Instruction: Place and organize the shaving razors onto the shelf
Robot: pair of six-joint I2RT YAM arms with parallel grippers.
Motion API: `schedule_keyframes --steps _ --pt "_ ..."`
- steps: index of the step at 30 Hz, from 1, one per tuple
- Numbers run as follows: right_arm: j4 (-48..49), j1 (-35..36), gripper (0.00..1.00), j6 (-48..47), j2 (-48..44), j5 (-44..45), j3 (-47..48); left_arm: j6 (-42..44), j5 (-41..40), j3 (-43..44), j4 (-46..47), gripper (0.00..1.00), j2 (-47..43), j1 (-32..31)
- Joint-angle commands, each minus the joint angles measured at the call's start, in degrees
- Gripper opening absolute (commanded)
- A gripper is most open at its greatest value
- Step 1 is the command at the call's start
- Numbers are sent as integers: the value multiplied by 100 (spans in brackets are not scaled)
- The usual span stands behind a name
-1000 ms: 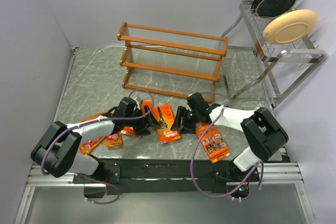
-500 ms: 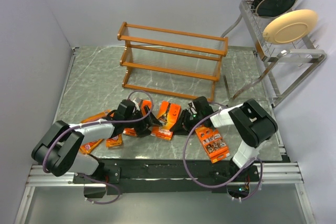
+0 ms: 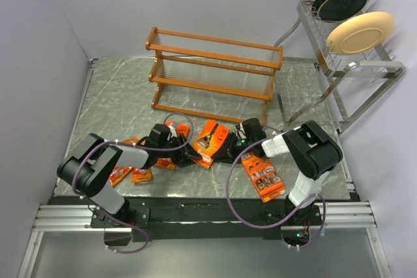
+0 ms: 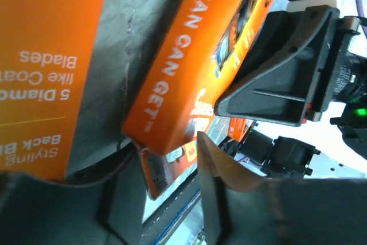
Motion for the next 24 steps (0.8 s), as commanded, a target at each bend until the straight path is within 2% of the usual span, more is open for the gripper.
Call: schedule_keyframes --steps 1,3,4,6,7,8,9,11,14,20,22,24 --pt "-956 -33 0 -103 -180 400 -195 -124 94 -121 238 37 95 11" --pt "-1035 -59 0 -252 -268 400 -151 -89 102 -147 290 33 16 28" --pt "-1062 -85 0 -314 -303 400 -125 -62 102 -165 316 22 -19 37" --pt "-1384 -94 4 -691 -391 444 86 78 111 -165 360 13 -177 37" --pt "-1491 -86 13 -831 -505 435 173 131 111 -174 439 6 -256 37" --pt "-1571 -85 33 -1164 -593 392 357 218 94 -174 440 4 -439 37" --pt "-1867 -85 44 -1350 -698 409 463 263 59 -183 457 1 -554 37" --pt "-2115 -112 53 -1736 -1058 348 726 412 -90 -244 492 1 -948 37" --pt "-2563 -252 61 -2201 -1516 154 1017 753 -74 -358 615 1 -1415 55" --pt "-3907 -682 64 -3615 -2070 -838 1640 1185 541 -499 949 1 -1926 318" --pt "-4794 -911 65 -4152 -2167 -1049 1983 1247 682 -491 836 1 -2031 467" --pt "-5706 -999 66 -5101 -2237 -1111 2546 1370 683 -455 643 1 -2198 651"
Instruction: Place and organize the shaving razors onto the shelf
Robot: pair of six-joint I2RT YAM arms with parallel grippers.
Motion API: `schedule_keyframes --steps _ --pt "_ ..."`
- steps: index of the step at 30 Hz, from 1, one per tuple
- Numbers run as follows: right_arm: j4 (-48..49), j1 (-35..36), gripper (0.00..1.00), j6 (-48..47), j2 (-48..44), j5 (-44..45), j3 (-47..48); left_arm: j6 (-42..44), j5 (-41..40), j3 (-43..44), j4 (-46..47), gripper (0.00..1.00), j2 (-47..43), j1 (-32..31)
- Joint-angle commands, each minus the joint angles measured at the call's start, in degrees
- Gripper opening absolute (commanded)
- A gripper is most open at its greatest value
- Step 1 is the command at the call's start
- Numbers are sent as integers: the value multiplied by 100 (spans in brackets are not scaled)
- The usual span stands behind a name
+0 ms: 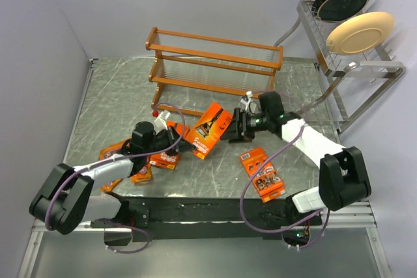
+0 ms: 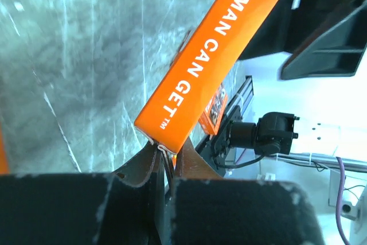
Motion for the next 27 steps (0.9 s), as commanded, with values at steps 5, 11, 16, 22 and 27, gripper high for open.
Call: schedule_keyframes --steps 5,11,16,22,27 --pt "-2642 -410 68 -2446 -283 -824 1722 62 402 149 -79 1 -362 1108" --pt "-1896 -463 68 -1752 -661 -570 1575 -703 1025 807 500 1 191 1707" --pt "-1983 -481 68 -1944 -767 -473 1662 -1240 1317 1325 757 1 614 1803" --pt "-2045 -595 68 -1963 -714 -412 1812 -1689 1237 2045 308 1 1088 1997" --pt "-1983 -691 68 -1919 -802 -420 1698 -2332 1317 2574 149 4 1555 2120"
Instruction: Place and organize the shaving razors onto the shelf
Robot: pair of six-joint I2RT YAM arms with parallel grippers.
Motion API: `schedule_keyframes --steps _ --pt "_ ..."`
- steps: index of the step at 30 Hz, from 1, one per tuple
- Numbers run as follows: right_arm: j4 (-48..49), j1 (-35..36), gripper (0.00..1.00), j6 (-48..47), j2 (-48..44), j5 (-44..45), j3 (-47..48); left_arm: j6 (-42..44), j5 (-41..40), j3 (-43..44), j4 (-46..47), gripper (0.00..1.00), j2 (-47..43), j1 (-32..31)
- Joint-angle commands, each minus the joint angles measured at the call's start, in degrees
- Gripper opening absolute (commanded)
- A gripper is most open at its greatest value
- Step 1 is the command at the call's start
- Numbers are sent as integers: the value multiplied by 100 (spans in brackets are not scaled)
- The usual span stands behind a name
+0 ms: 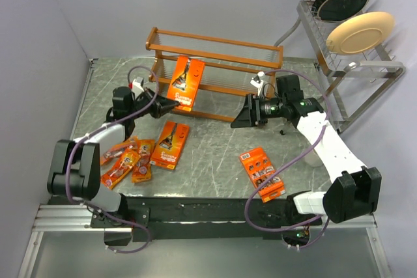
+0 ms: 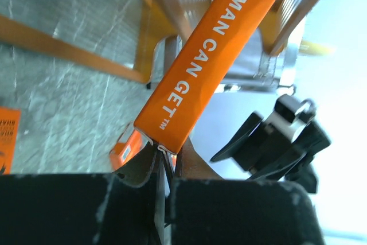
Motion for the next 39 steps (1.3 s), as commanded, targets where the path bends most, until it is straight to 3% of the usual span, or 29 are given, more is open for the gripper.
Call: schedule_keyframes --steps 1,10,16,23,36,39 --pt "67 -97 68 -54 -181 8 115 -465 131 646 139 4 187 79" --pt "181 -176 68 51 -322 52 -140 -666 77 1394 -712 12 573 140" --pt "383 -229 68 157 -287 52 -193 -500 -178 1755 -1425 6 776 158" --pt "419 -282 68 192 -357 70 -316 -500 -406 1983 -1636 6 1048 237" --pt "541 -352 68 262 -410 61 -544 -350 -433 2836 -2242 22 1532 386" --pt "559 -361 68 280 -419 70 -579 -201 -354 2793 -2200 18 1514 386"
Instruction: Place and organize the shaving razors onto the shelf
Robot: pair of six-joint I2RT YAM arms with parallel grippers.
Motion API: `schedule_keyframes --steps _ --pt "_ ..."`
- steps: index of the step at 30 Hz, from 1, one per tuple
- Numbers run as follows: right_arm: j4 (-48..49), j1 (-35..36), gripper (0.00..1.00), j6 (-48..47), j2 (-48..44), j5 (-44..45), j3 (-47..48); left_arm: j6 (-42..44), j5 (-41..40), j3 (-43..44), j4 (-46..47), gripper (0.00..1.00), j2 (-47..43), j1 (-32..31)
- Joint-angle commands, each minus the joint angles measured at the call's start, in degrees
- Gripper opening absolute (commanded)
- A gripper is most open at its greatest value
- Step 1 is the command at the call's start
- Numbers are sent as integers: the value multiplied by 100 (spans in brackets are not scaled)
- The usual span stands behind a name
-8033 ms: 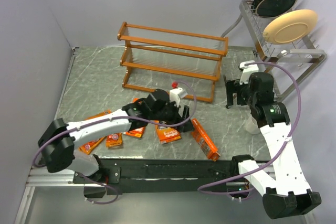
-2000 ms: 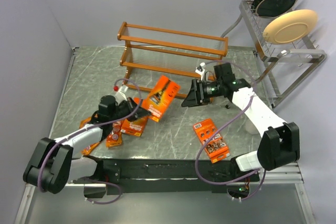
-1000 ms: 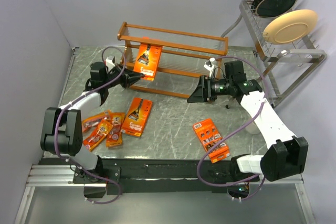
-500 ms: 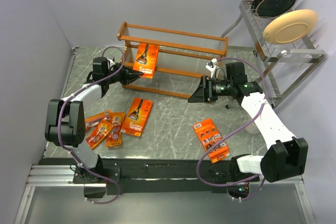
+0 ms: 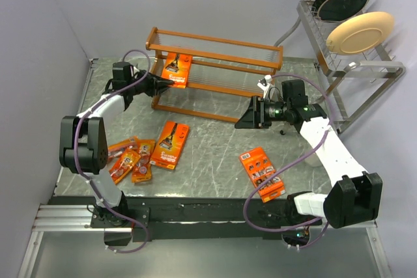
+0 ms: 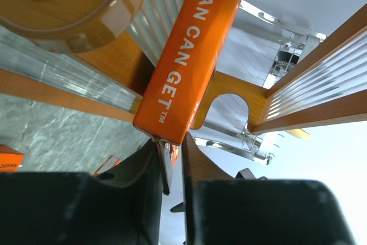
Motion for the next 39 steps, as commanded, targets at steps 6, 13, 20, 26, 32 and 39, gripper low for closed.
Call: schedule_keyframes --steps 6,13,20,26,32,39 --pt "278 -75 68 83 -148 -18 -193 329 336 -22 285 8 -38 8" --pt "330 -92 68 66 -156 -70 -211 363 152 -268 66 67 -283 228" --pt "278 -119 66 -83 -350 -202 -307 1618 327 -873 -37 100 -1381 500" --pt "941 -31 68 179 -710 131 -833 3446 -58 -2023 -2324 99 -2910 571" --pt "2934 1540 69 1443 -333 1096 -1493 4108 -1306 -2885 -2441 99 -3123 421" --pt "4645 2869 69 2966 1211 2575 -1539 4151 -1395 -2993 -1315 98 -2202 70"
